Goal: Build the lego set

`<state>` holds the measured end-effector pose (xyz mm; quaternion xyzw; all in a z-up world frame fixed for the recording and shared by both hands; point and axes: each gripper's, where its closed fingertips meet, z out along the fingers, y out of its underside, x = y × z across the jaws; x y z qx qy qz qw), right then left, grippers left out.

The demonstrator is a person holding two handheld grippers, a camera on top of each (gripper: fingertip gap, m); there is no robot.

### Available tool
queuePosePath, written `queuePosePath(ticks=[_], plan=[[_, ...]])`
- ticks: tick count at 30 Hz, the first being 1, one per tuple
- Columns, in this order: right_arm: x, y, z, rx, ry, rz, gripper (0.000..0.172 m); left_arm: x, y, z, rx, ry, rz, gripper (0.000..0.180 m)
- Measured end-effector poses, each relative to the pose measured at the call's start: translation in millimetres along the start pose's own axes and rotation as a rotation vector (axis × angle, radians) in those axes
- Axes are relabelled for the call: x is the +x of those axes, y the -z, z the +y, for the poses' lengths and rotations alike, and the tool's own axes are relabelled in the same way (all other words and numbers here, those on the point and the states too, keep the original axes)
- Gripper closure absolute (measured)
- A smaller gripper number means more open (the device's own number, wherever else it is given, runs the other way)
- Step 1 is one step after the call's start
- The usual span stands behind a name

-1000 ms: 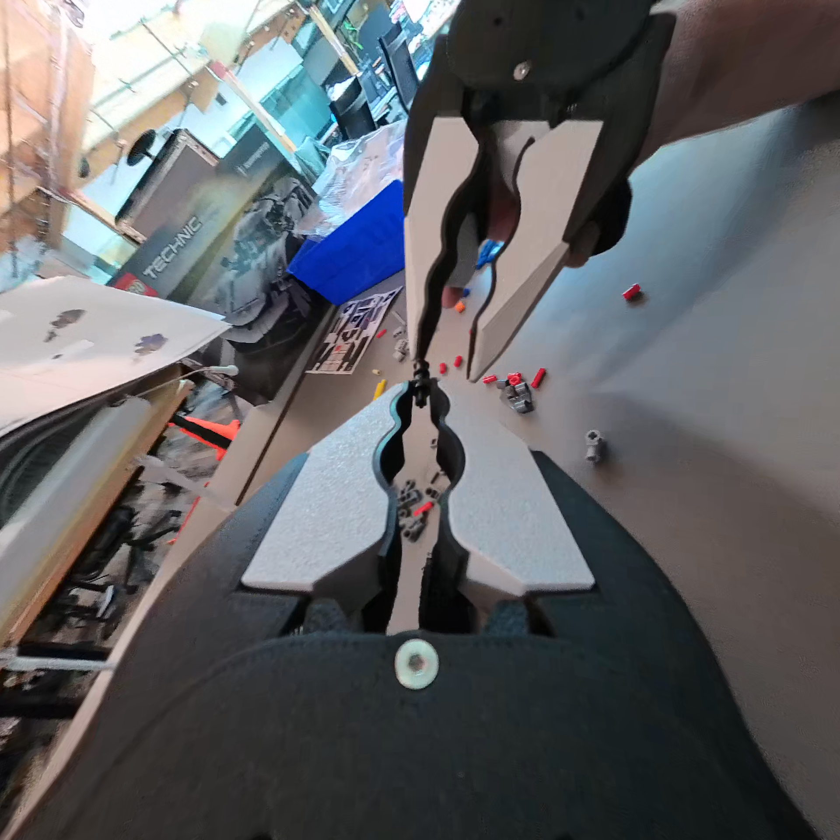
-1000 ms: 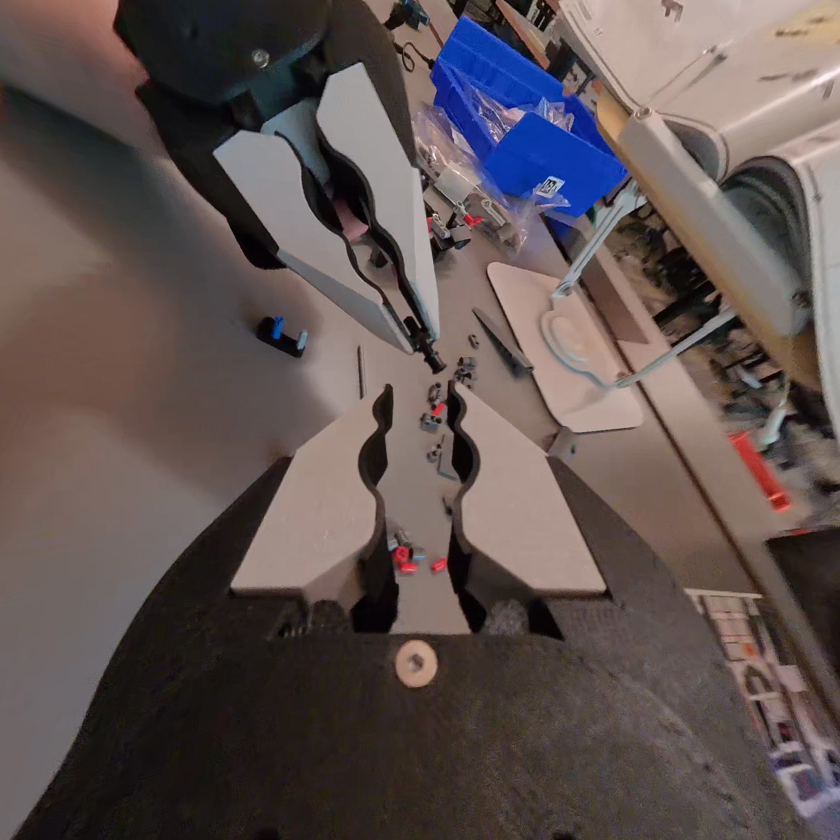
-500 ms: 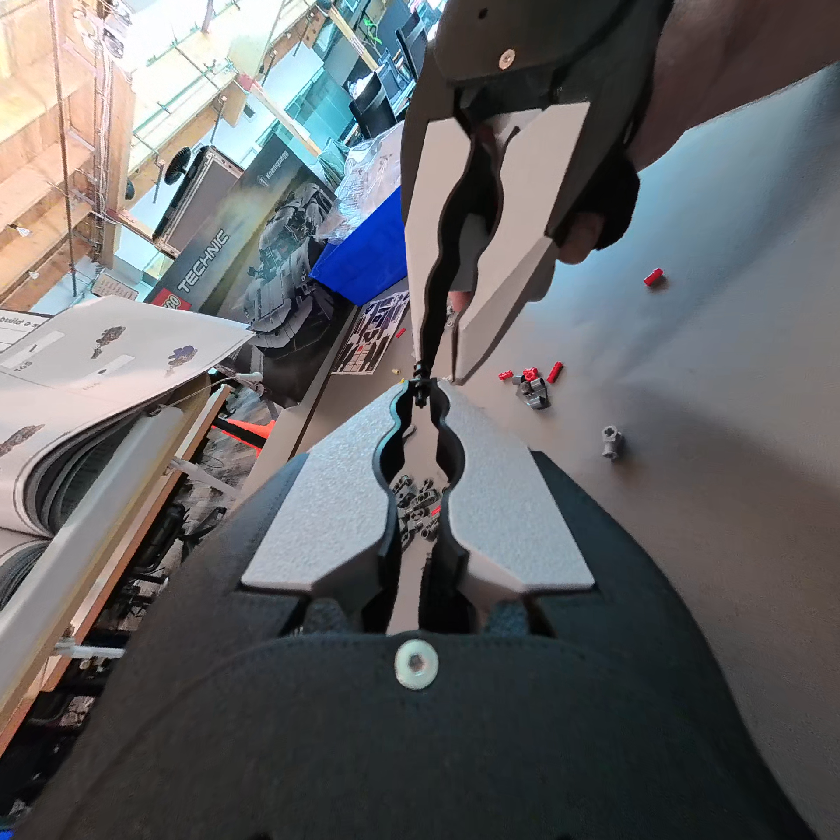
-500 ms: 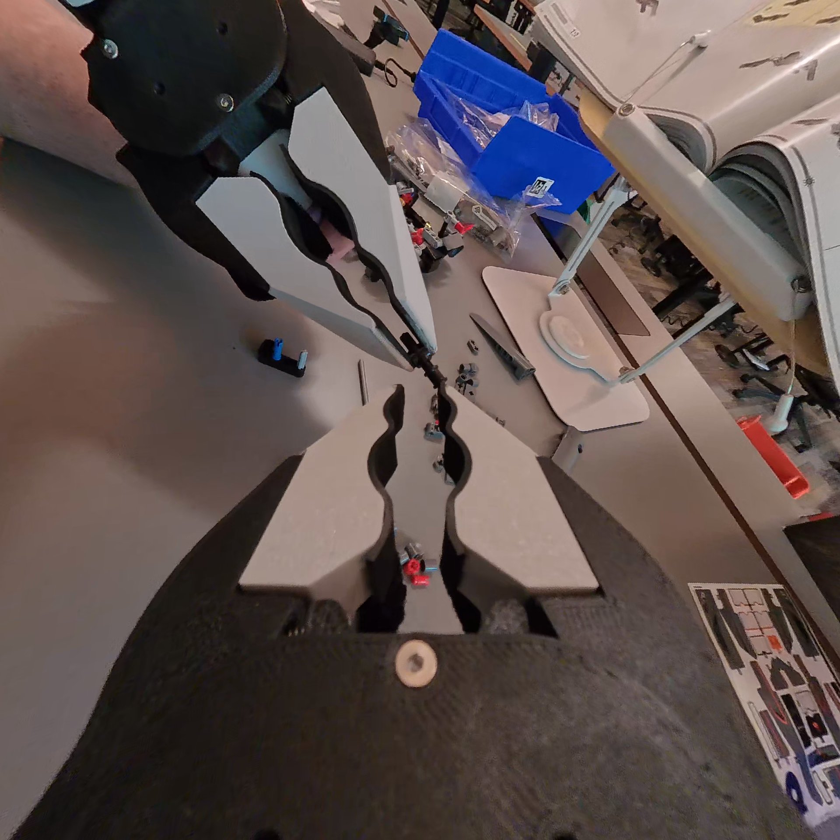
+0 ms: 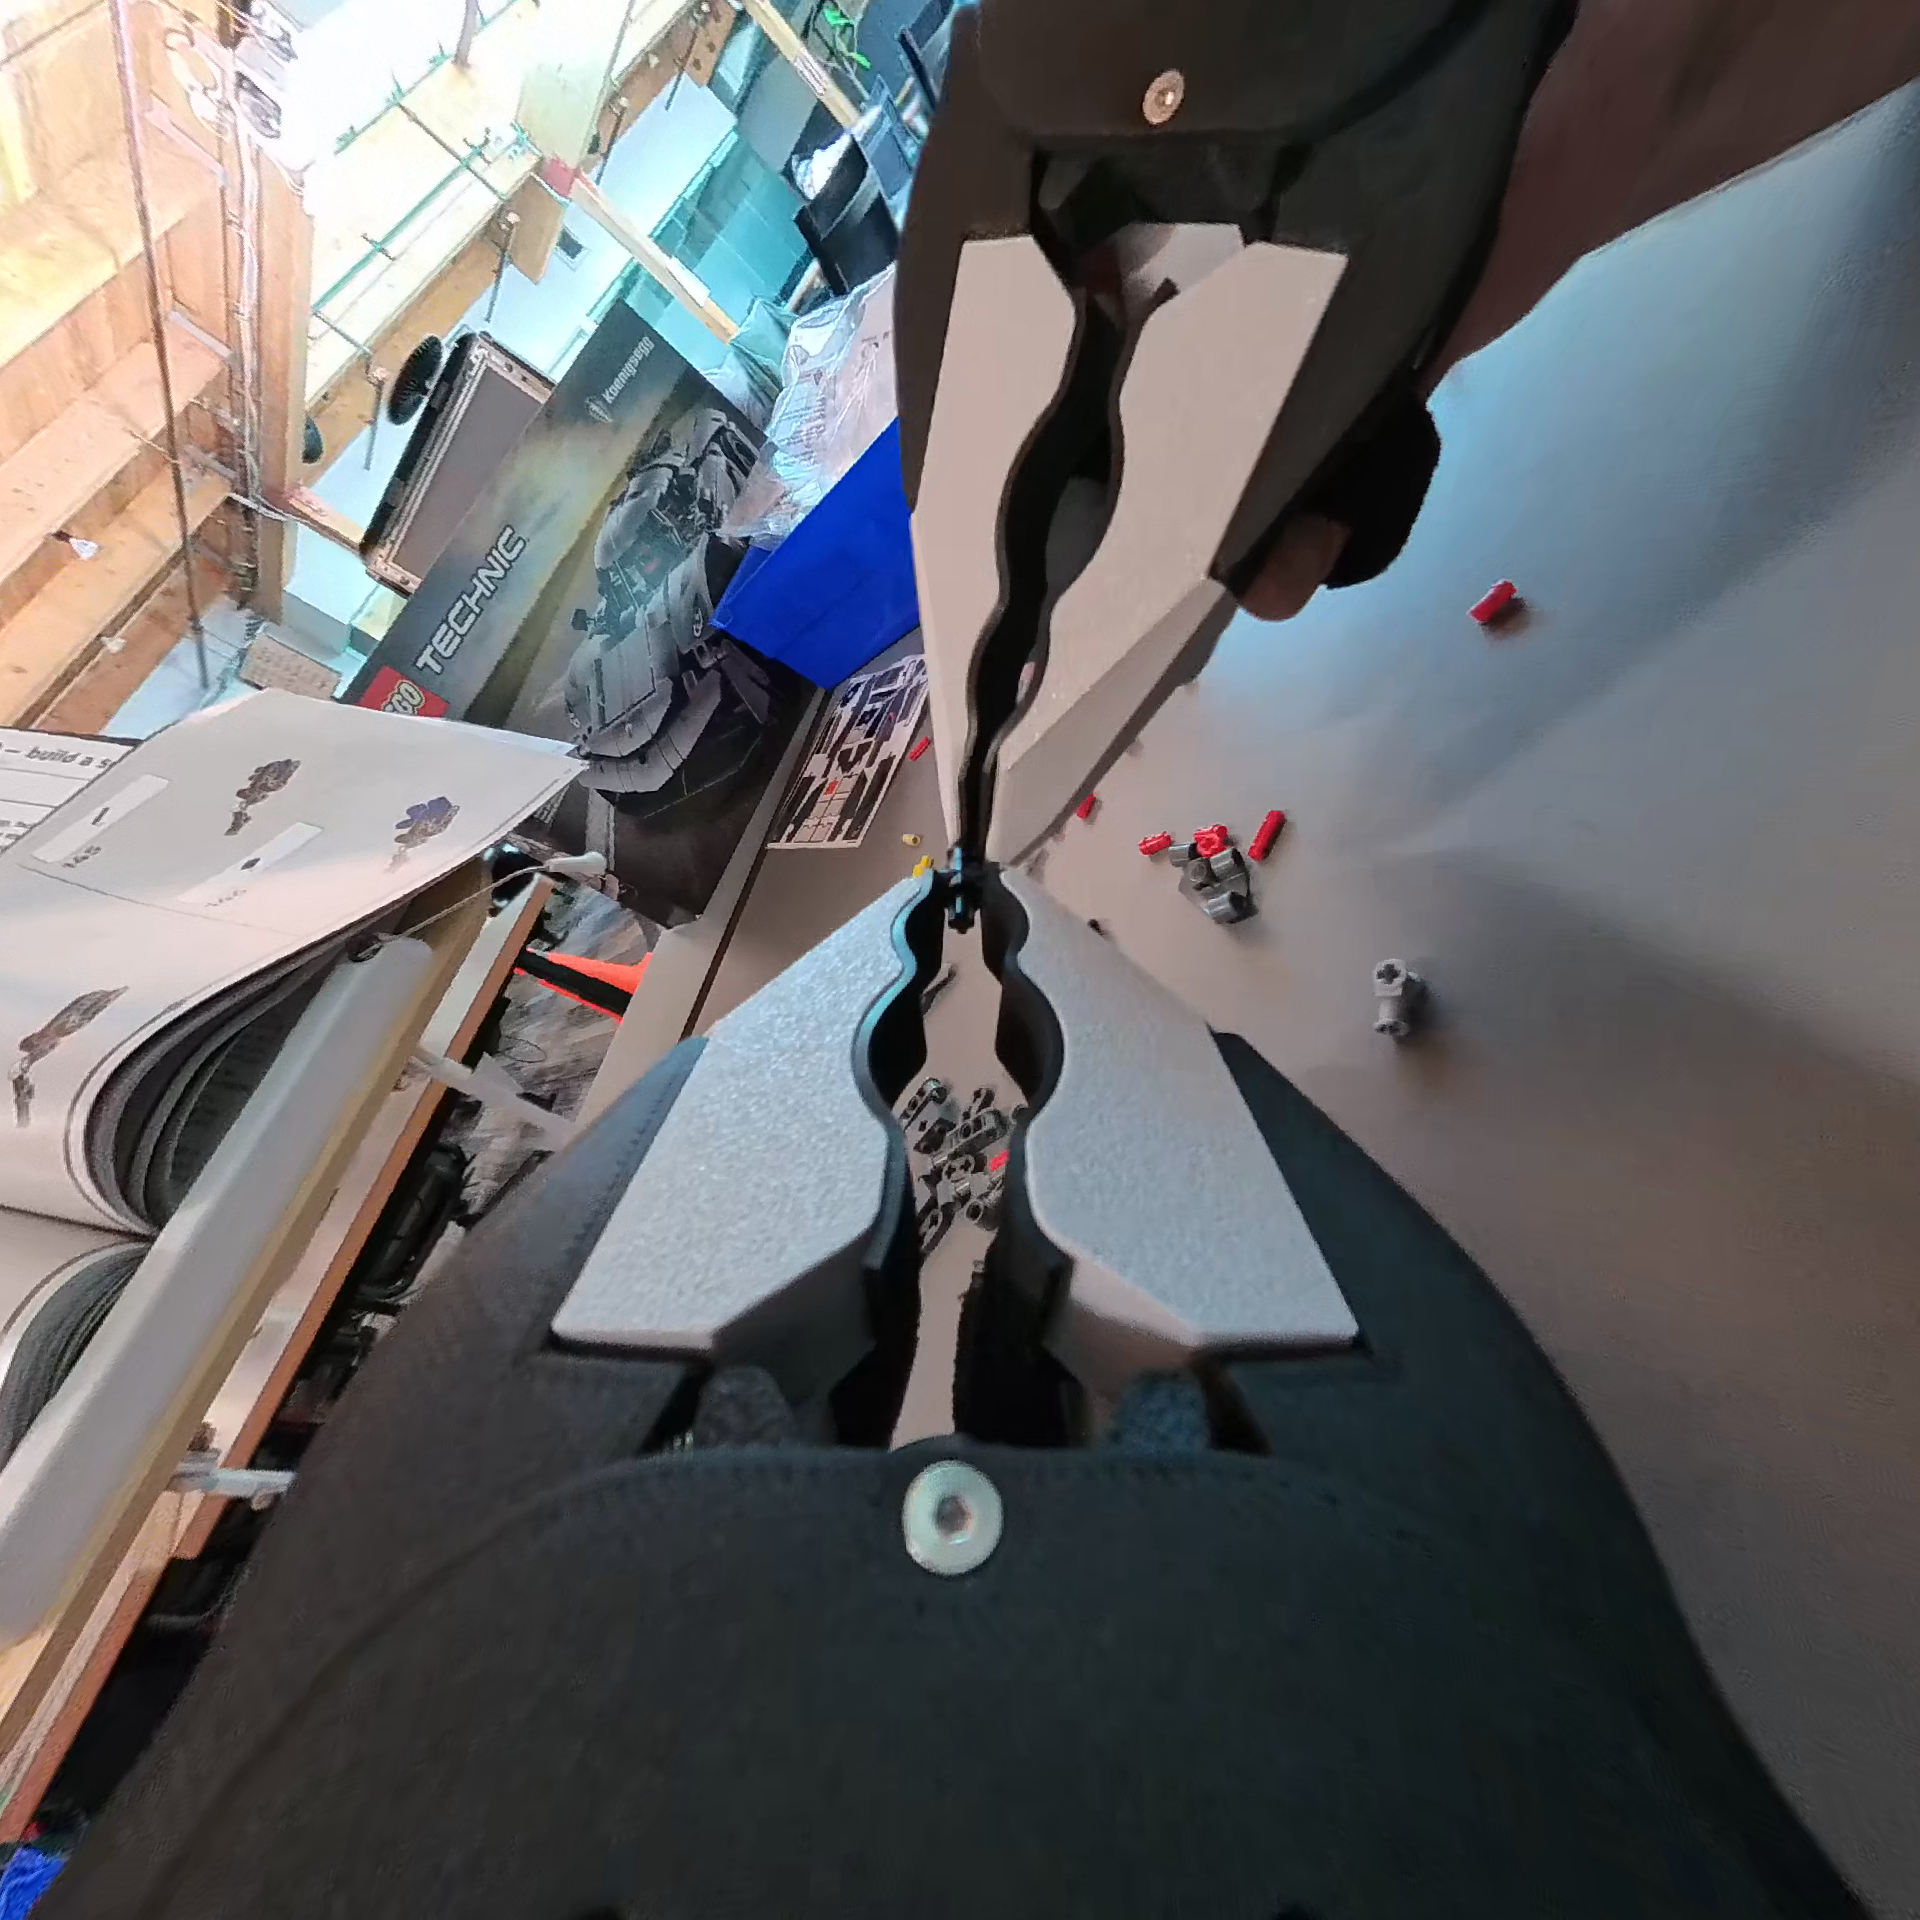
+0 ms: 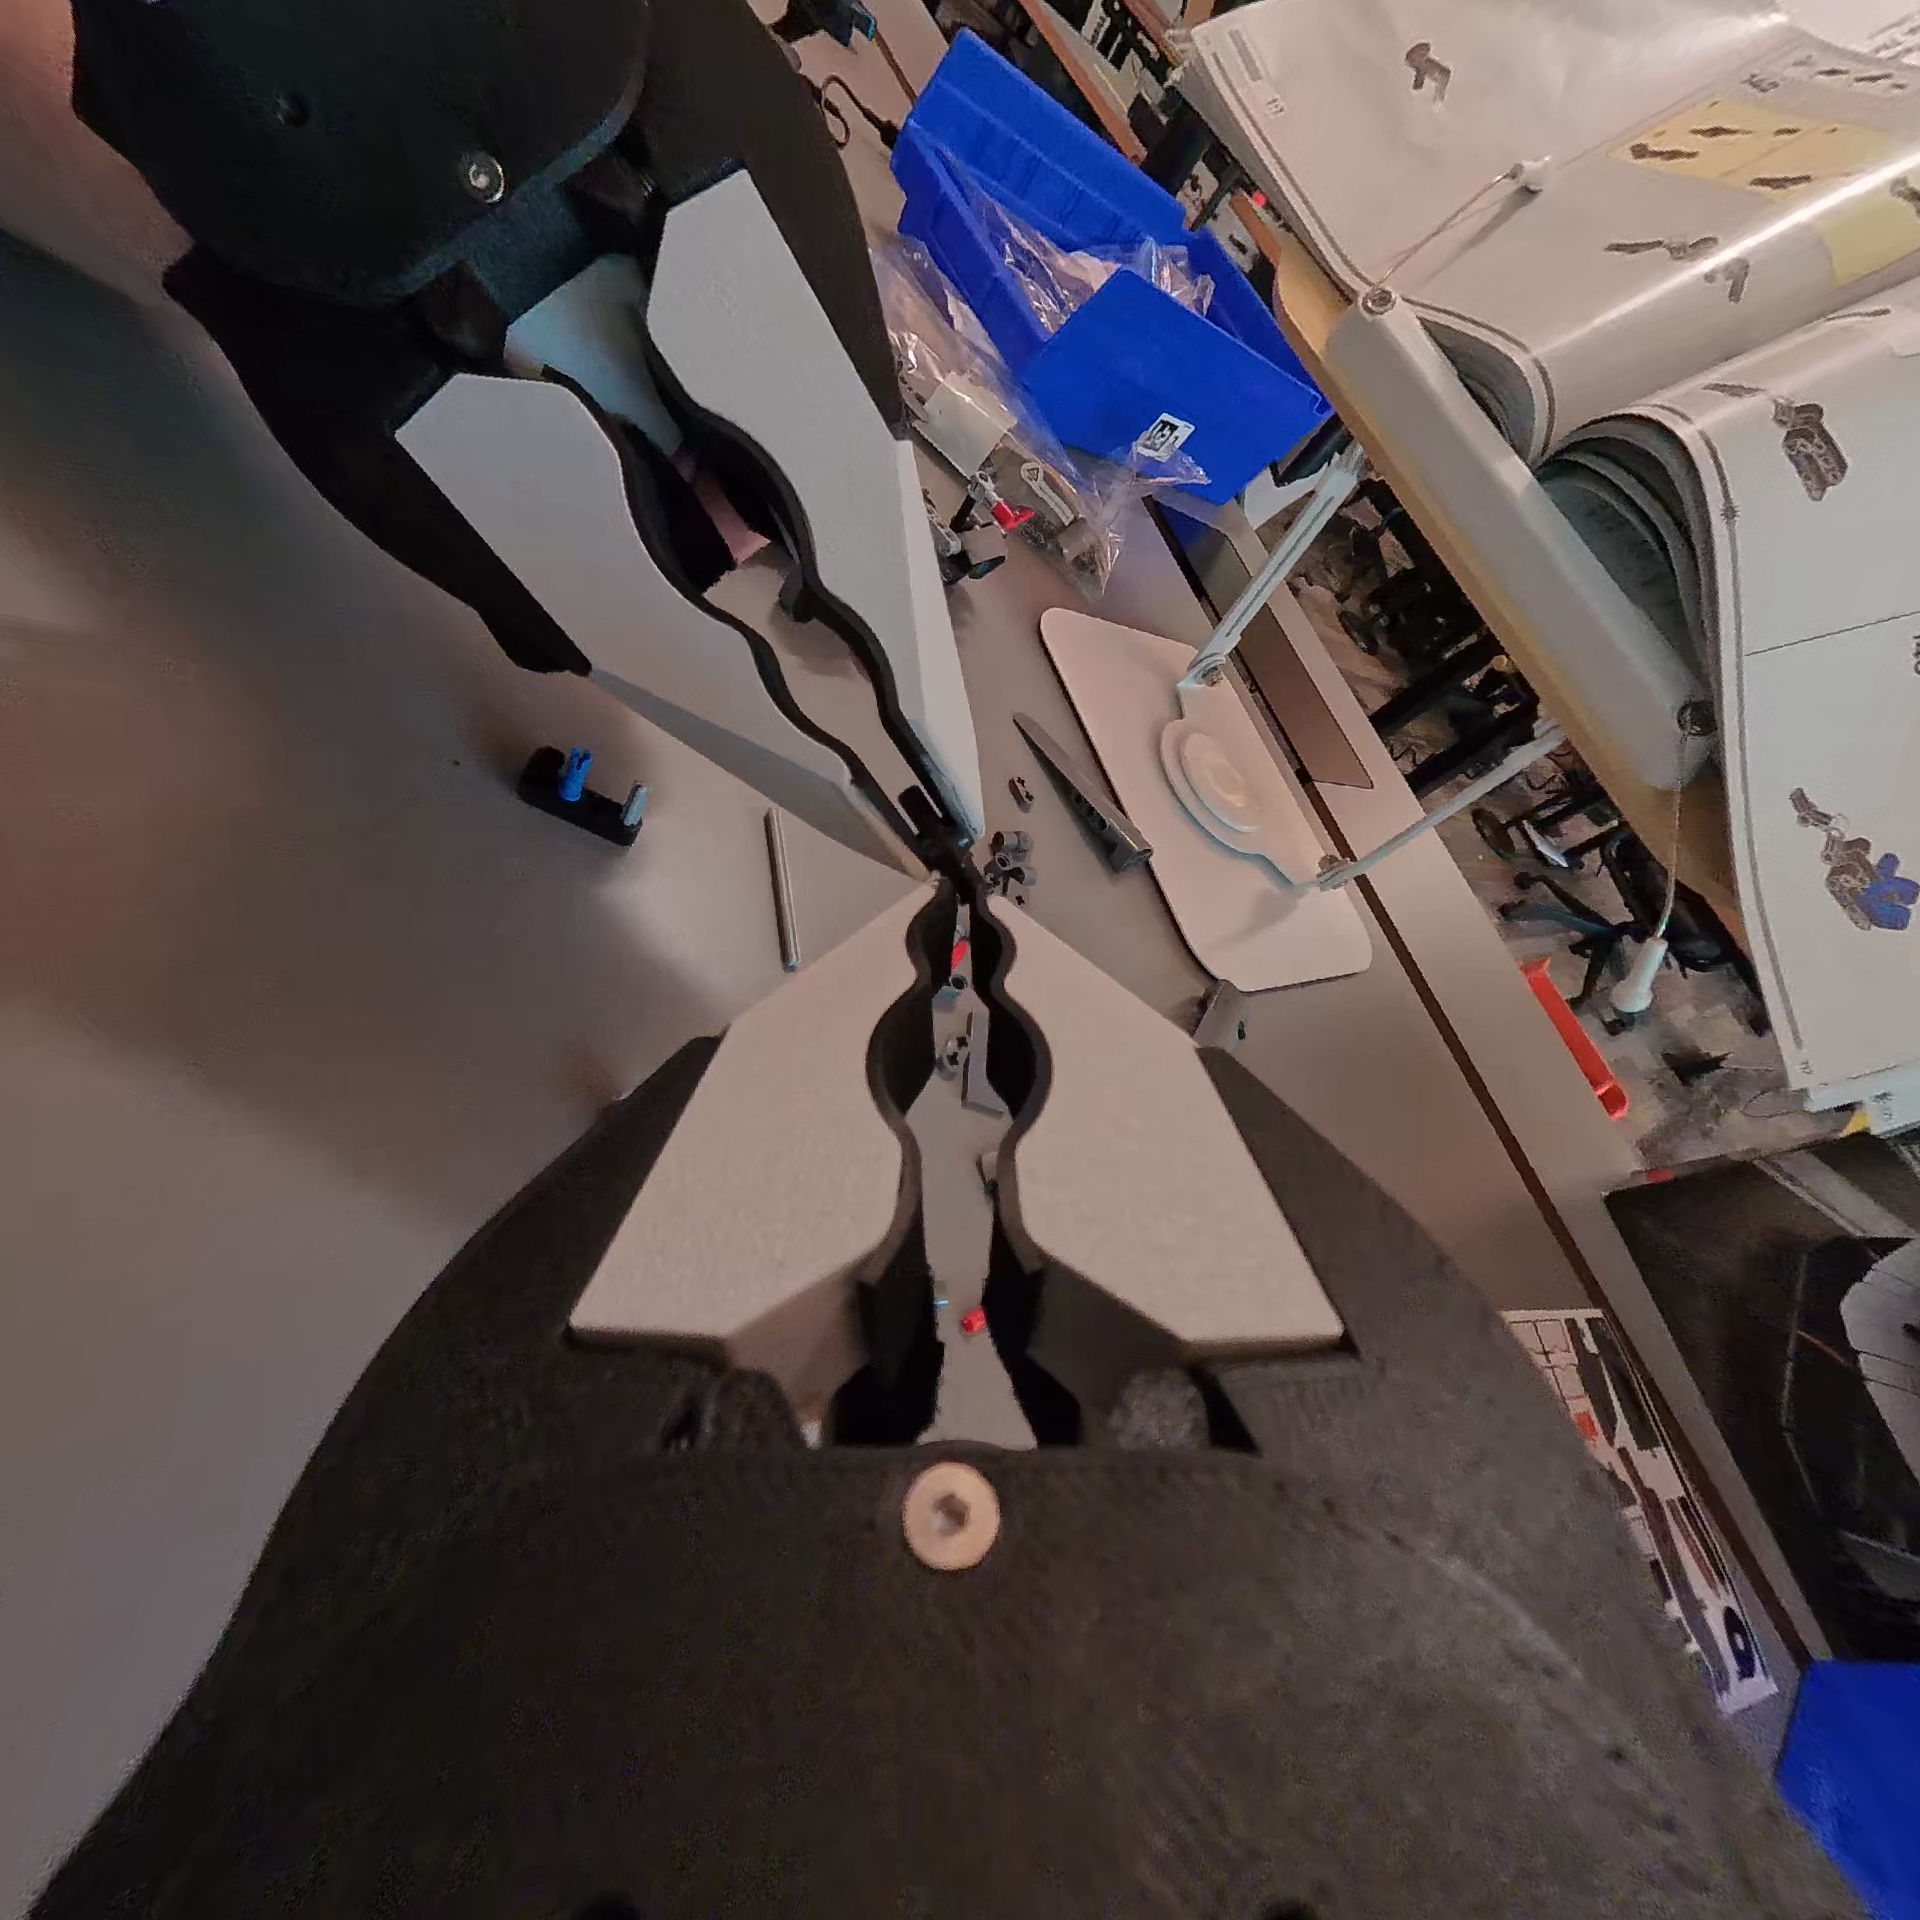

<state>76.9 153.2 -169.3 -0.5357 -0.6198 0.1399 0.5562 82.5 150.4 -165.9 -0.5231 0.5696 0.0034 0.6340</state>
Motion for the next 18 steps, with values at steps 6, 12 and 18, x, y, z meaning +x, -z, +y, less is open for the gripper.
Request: queuePosePath(ticks=[6,12,18], plan=[[-1,-3,6,-0.021,0.055,0.012,0.170,1,-3,5,-0.023,-0.011,0.005,0.176],[10,3,7,0.028,0.025,0.025,0.157,-8,-2,6,-0.031,-0.010,-0.026,0.176],[19,2,18,-0.001,-0.026,0.035,0.151,-9,-2,5,-0.046,-0.056,-0.049,0.176]])
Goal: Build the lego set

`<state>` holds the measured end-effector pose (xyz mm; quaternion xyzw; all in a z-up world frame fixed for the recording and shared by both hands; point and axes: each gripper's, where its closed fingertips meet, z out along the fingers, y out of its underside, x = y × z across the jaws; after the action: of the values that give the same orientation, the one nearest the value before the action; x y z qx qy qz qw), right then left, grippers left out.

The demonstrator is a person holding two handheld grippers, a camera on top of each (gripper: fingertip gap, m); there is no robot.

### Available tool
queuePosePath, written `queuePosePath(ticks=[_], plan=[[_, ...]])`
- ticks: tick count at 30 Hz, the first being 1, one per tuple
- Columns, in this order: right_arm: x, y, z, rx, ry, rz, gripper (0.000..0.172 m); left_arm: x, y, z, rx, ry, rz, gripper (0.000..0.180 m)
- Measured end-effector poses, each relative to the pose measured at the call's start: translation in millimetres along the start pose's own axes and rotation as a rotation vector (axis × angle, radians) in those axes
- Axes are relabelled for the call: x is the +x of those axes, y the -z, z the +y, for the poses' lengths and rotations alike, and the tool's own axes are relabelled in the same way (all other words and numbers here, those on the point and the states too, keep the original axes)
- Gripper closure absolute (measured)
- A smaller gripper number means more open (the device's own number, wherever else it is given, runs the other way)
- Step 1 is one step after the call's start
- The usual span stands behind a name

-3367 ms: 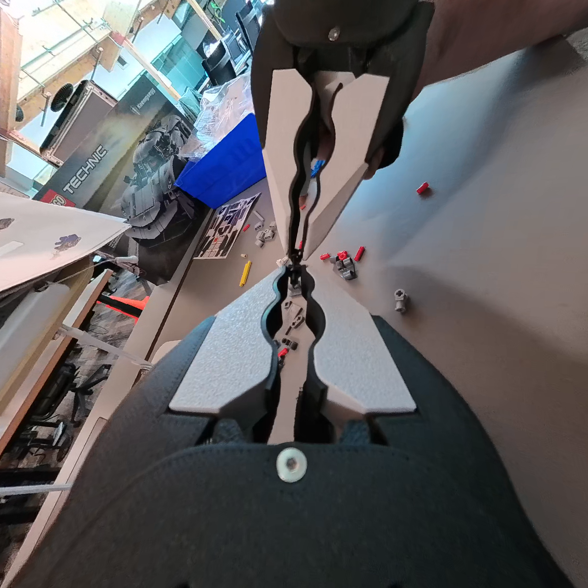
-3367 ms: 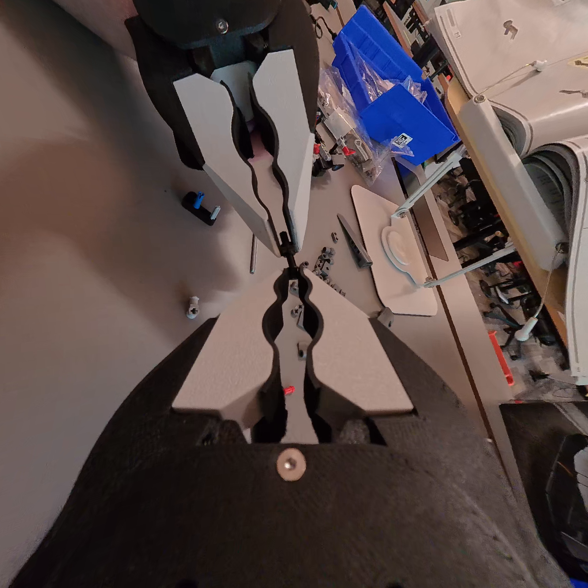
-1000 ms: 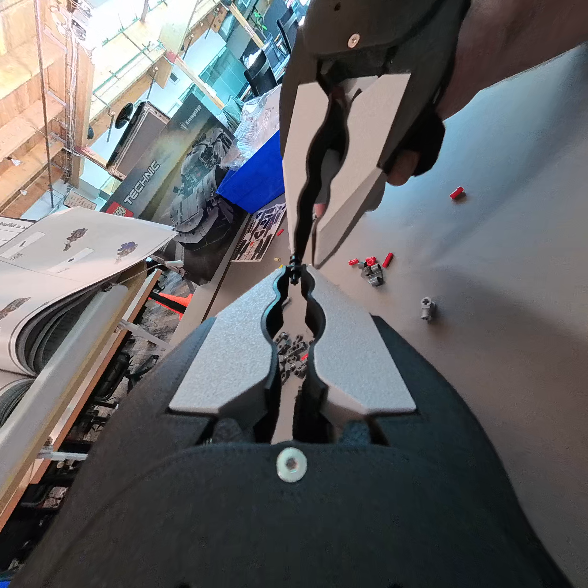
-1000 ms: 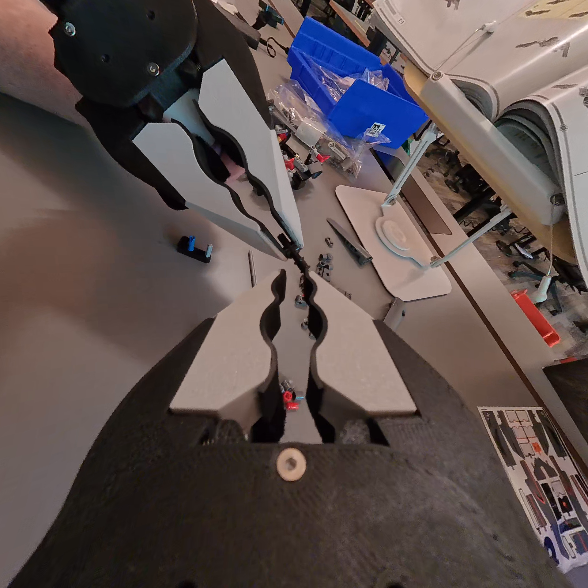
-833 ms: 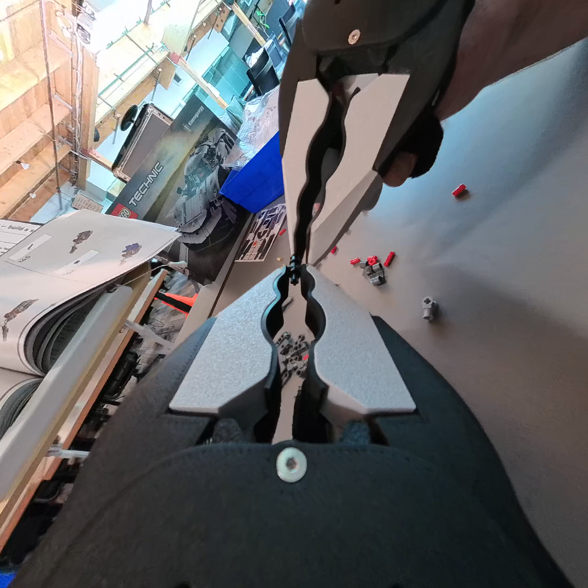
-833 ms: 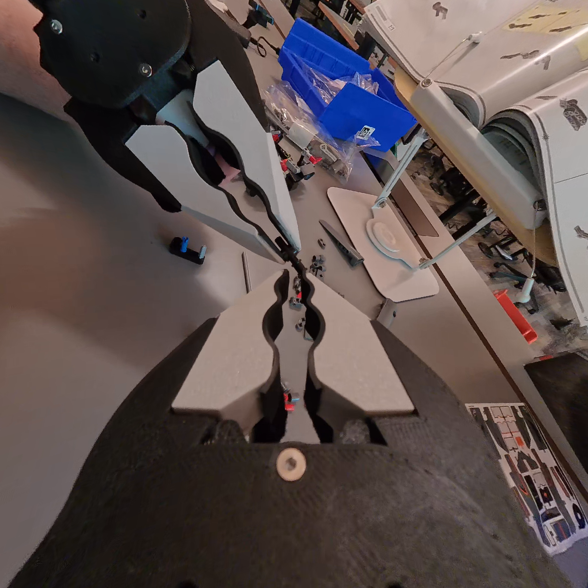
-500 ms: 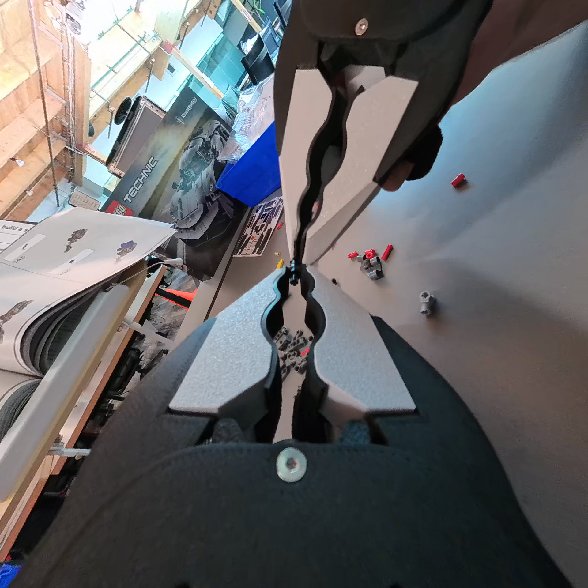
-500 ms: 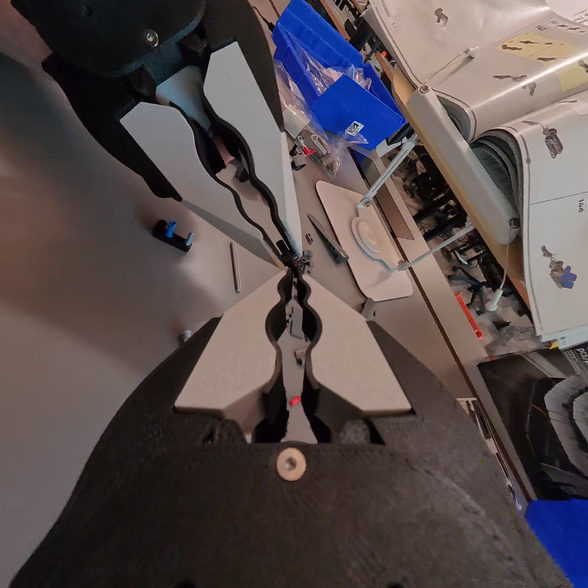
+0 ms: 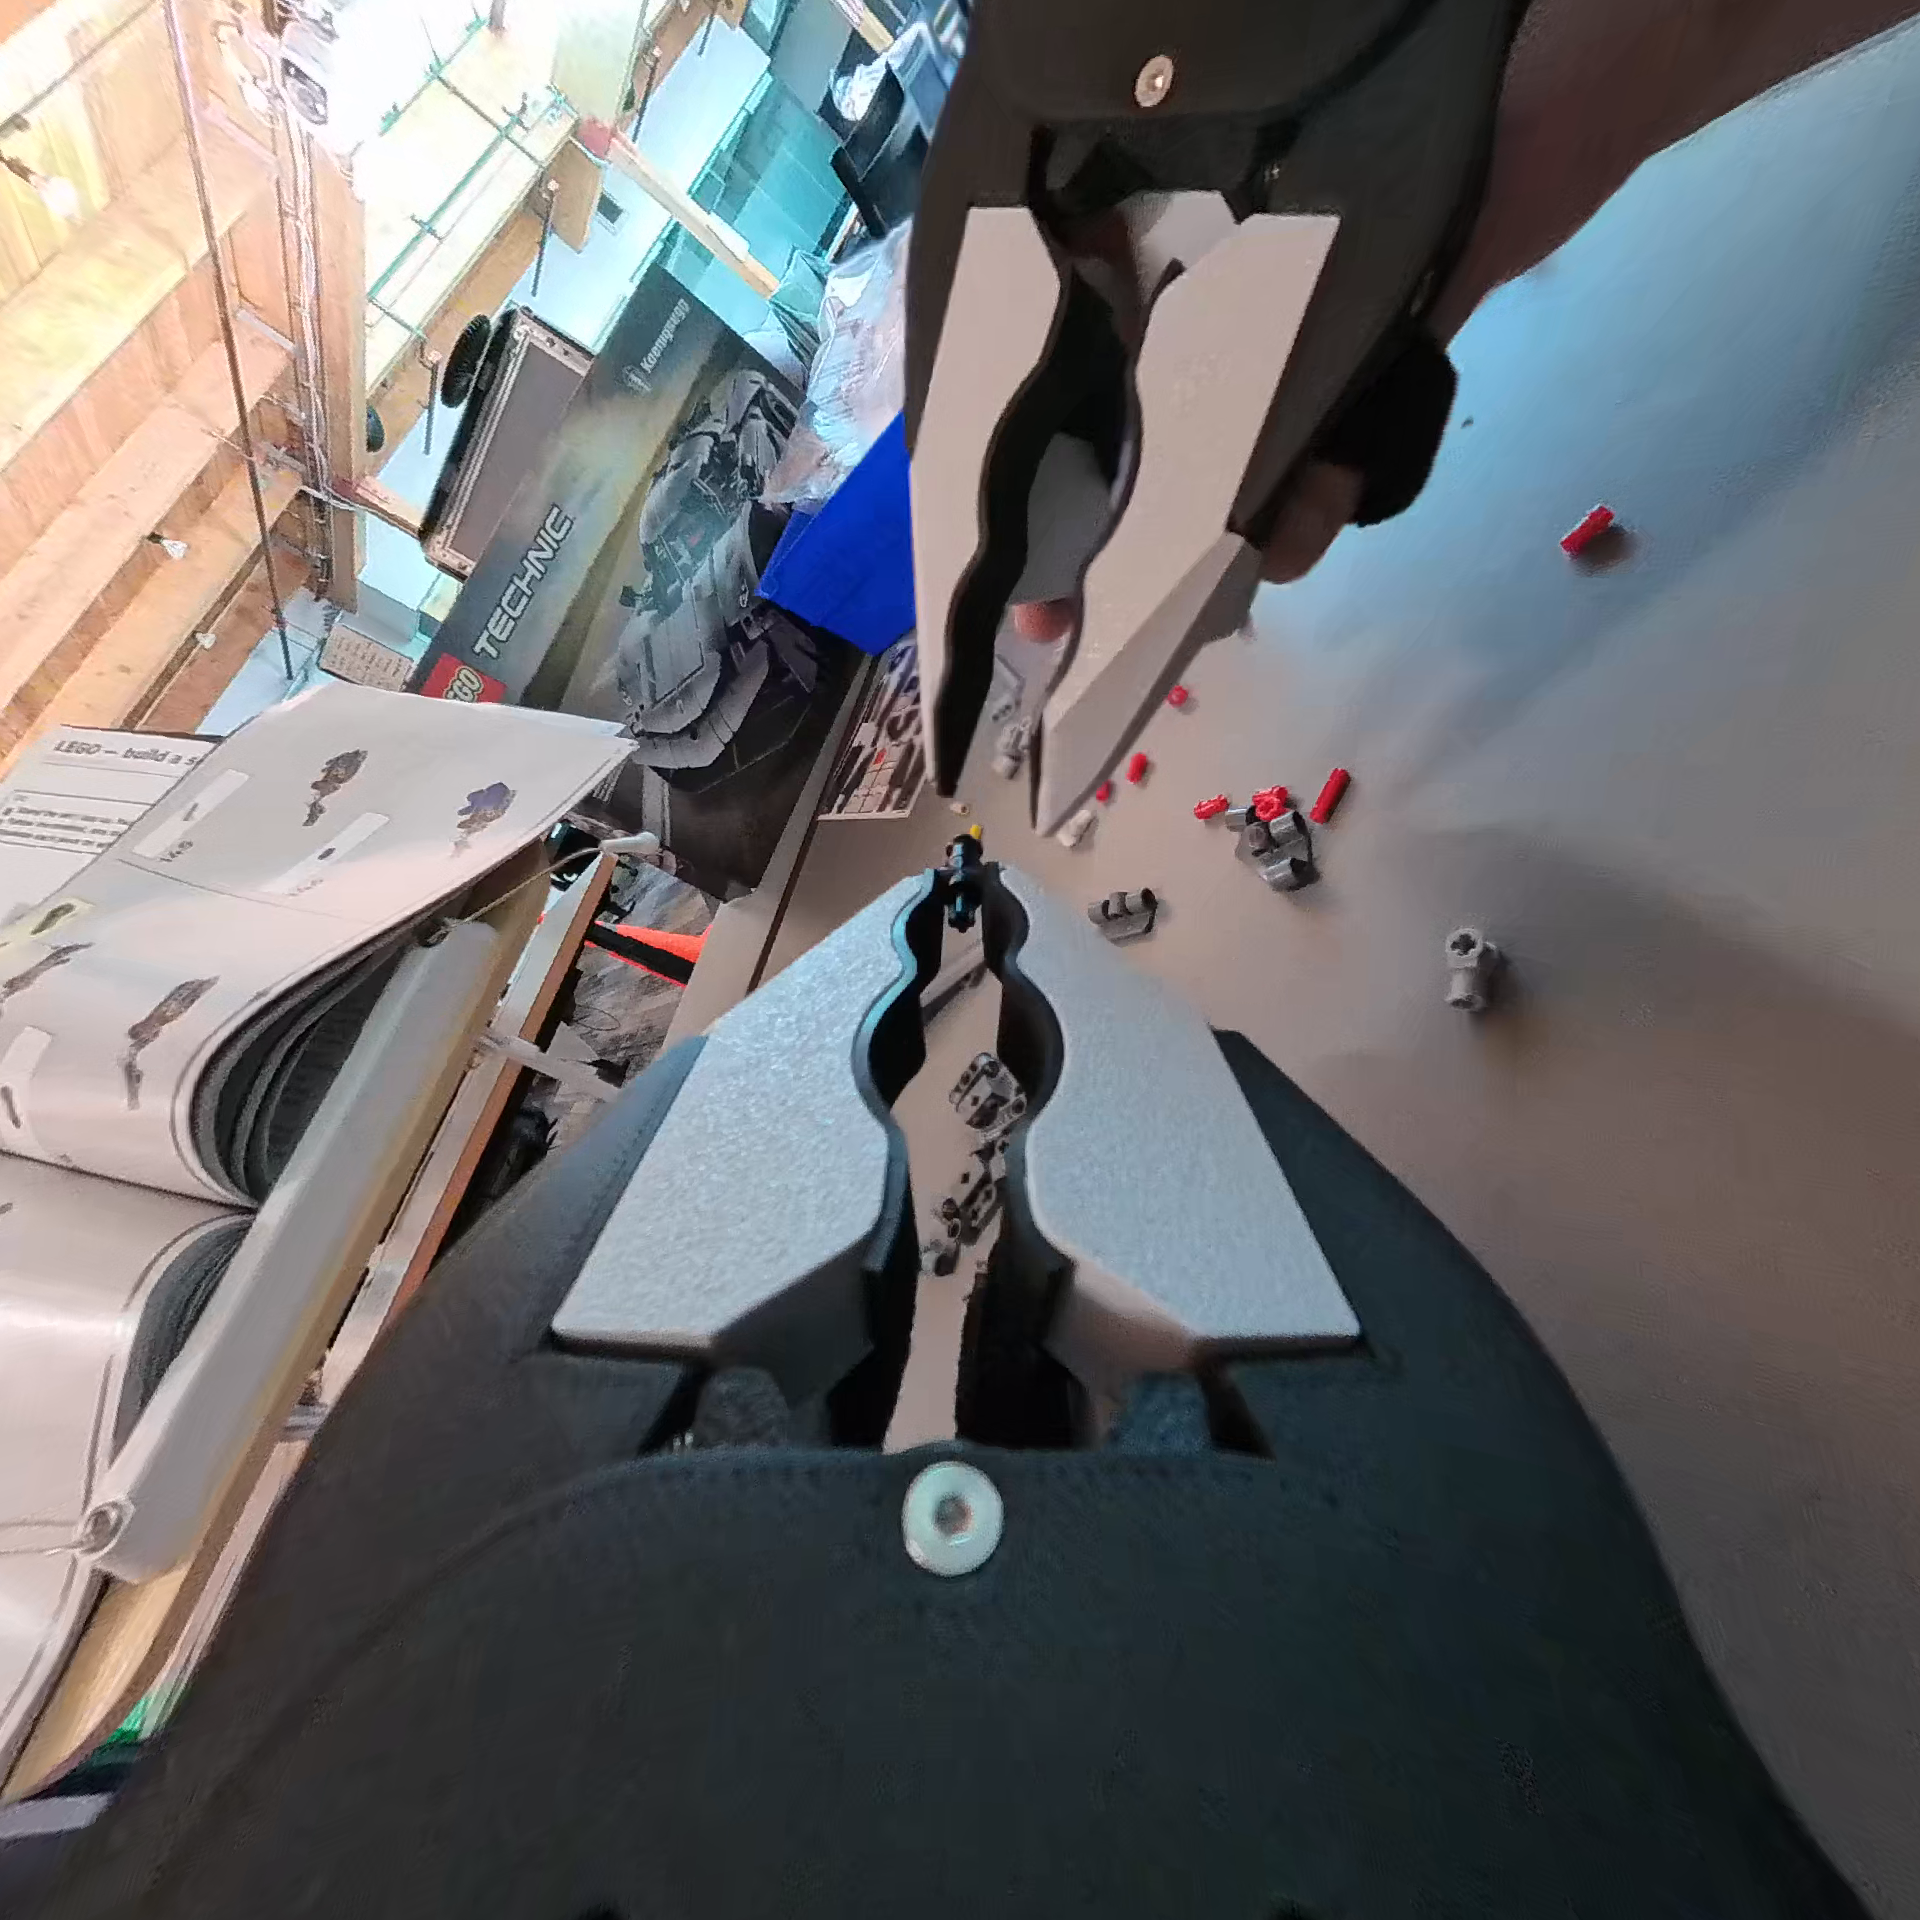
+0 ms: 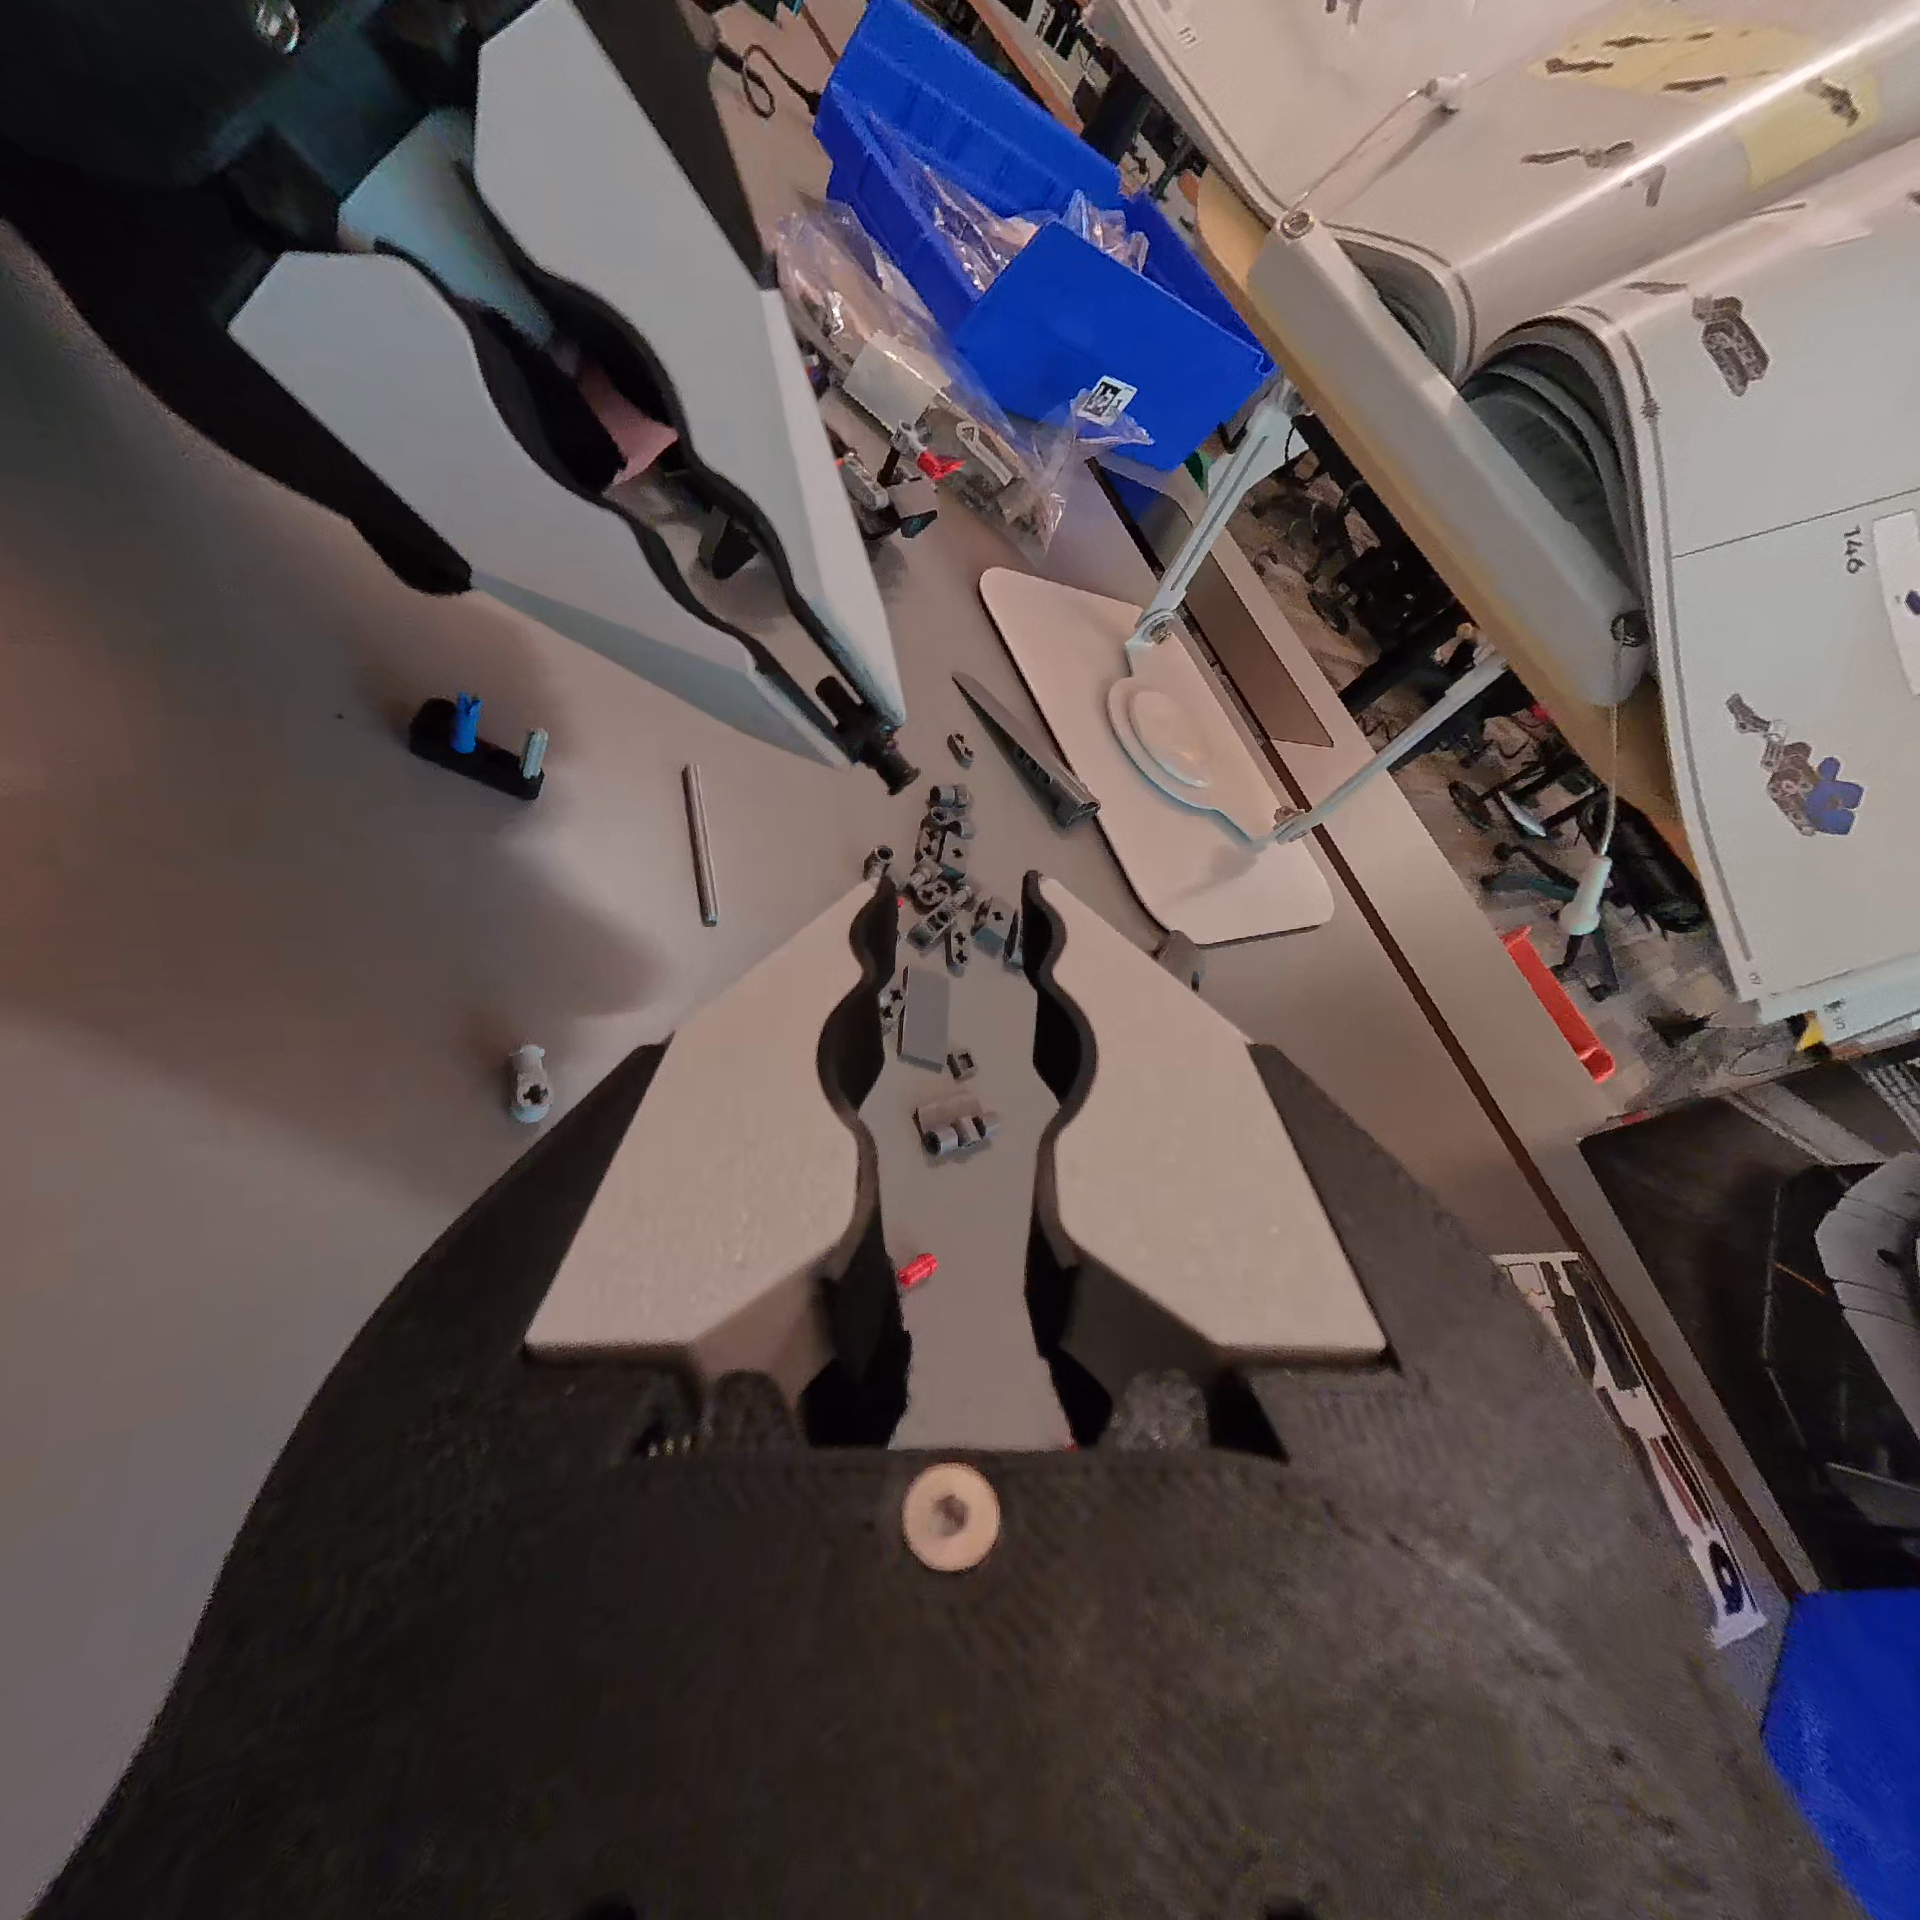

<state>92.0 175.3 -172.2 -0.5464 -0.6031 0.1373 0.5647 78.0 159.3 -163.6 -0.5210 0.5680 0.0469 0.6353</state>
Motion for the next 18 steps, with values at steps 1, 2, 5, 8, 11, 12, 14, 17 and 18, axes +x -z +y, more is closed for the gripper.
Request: queuePosePath(ticks=[1,2,5,8,11,12,14,17,18], plan=[[3,0,-2,0.000,-0.010,0.004,0.149,-2,0,0,-0.005,-0.002,-0.009,0.176],[6,0,-4,-0.004,-0.020,0.007,0.149,-3,1,0,-0.005,-0.004,-0.016,0.176],[6,0,-16,0.003,-0.094,-0.043,0.148,-8,3,-1,-0.003,0.007,-0.036,0.176],[7,-7,-28,-0.027,-0.077,-0.075,0.147,-13,6,-2,-0.002,0.013,-0.062,0.176],[9,-19,-36,-0.070,-0.057,-0.137,0.146,-23,9,-1,-0.012,0.020,-0.104,0.175],[11,-23,-38,-0.073,-0.056,-0.160,0.145,-27,11,1,-0.017,0.031,-0.119,0.175],[14,-30,-45,-0.043,-0.069,-0.223,0.146,-35,15,4,-0.018,0.061,-0.144,0.175],[18,-37,-53,0.041,-0.106,-0.260,0.146,-45,19,7,-0.020,0.094,-0.173,0.175],[18,-38,-54,0.066,-0.114,-0.257,0.145,-45,19,8,-0.021,0.102,-0.171,0.175]])
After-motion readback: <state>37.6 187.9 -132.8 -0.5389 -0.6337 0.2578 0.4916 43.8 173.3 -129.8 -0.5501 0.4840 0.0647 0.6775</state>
